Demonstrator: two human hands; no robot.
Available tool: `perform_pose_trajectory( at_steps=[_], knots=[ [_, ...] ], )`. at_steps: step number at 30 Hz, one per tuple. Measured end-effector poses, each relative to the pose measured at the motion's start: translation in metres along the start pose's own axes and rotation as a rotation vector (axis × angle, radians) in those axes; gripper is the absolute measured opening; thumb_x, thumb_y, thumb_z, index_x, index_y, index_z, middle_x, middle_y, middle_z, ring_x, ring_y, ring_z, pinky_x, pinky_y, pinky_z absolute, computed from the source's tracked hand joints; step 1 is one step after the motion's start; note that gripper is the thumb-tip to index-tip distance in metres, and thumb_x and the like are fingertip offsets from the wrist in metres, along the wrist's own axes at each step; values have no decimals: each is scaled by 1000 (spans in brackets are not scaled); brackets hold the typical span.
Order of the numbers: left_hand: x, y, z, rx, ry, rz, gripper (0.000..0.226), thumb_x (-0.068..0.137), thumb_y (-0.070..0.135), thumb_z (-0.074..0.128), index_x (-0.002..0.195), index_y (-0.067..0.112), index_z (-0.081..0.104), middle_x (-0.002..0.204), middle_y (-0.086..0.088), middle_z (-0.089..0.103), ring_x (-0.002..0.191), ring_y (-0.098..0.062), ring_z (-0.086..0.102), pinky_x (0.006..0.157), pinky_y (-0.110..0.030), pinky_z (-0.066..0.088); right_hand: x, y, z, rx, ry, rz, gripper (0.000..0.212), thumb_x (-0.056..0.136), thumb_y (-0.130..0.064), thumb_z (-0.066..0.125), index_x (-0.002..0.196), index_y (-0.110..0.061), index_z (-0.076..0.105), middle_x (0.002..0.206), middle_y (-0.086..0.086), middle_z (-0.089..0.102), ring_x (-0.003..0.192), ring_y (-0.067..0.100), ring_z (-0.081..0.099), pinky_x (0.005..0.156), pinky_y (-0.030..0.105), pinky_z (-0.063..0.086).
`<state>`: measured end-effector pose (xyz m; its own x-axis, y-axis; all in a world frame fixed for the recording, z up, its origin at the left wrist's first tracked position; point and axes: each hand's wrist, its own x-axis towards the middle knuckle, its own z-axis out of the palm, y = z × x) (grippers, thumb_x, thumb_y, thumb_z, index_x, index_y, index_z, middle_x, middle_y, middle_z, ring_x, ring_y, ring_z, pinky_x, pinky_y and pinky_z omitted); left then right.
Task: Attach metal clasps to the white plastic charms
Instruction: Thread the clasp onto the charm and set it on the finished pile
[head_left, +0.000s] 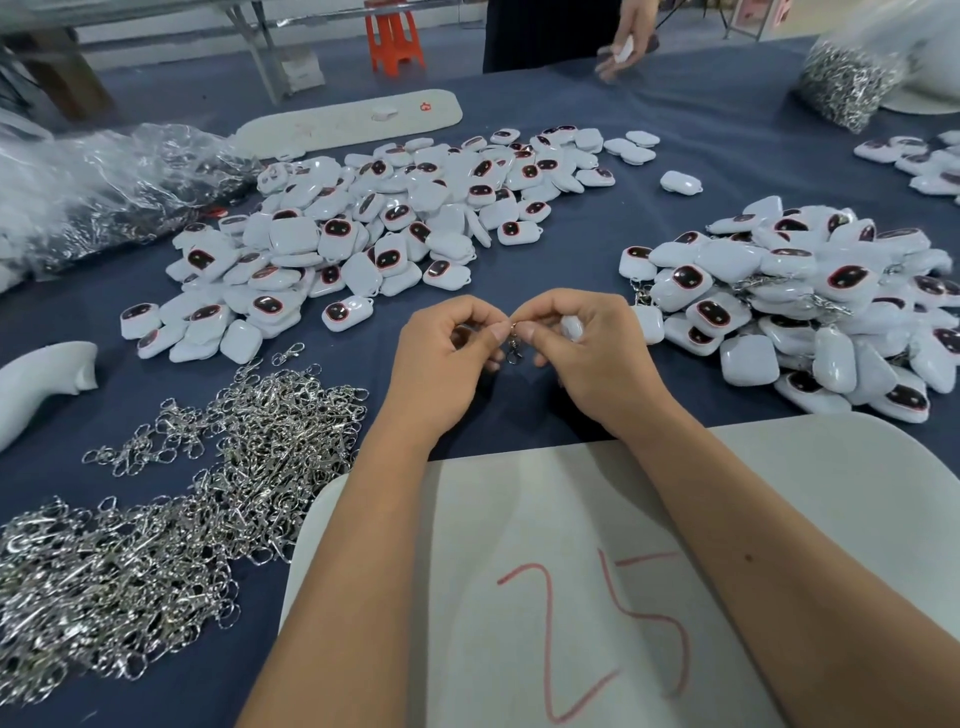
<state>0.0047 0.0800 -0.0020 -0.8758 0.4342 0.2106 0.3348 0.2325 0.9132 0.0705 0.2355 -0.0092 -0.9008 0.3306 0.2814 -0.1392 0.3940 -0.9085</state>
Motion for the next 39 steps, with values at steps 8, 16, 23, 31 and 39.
perform_pose_trajectory(
  at_steps=[8,16,23,31,39],
  knots=[
    [0,0,10,99,42,41,14,97,7,63,86,14,70,67,13,66,65,-7,62,69,-26,54,0,2,0,21,37,6,18,93,-8,75,84,-23,80,70,-10,72,56,4,58,53,12,44],
    [-2,4,21,181,151,166,13,97,9,61,87,16,65,81,11,66,75,-6,60,68,-11,43,1,2,1,91,89,38,9,95,-12,74,91,-18,80,67,-12,72,53,4,59,51,17,47],
    [-3,3,19,249,153,288,8,97,8,60,91,13,63,89,6,65,83,-10,60,73,-17,45,1,1,-1,113,39,29,12,95,-7,73,89,-16,78,68,-9,71,57,3,60,53,15,48],
    [-4,5,19,257,150,306,8,95,7,63,92,14,67,91,6,67,86,-9,60,74,-12,44,-3,-6,0,-12,125,-86,17,94,-1,70,86,-15,75,74,-13,70,64,5,61,65,15,48],
    [-6,5,20,251,177,279,11,97,5,60,93,12,67,85,9,63,80,-9,60,72,-15,44,-4,-8,2,-249,199,-302,12,91,5,68,89,-5,75,85,0,70,73,13,60,72,27,51]
  ],
)
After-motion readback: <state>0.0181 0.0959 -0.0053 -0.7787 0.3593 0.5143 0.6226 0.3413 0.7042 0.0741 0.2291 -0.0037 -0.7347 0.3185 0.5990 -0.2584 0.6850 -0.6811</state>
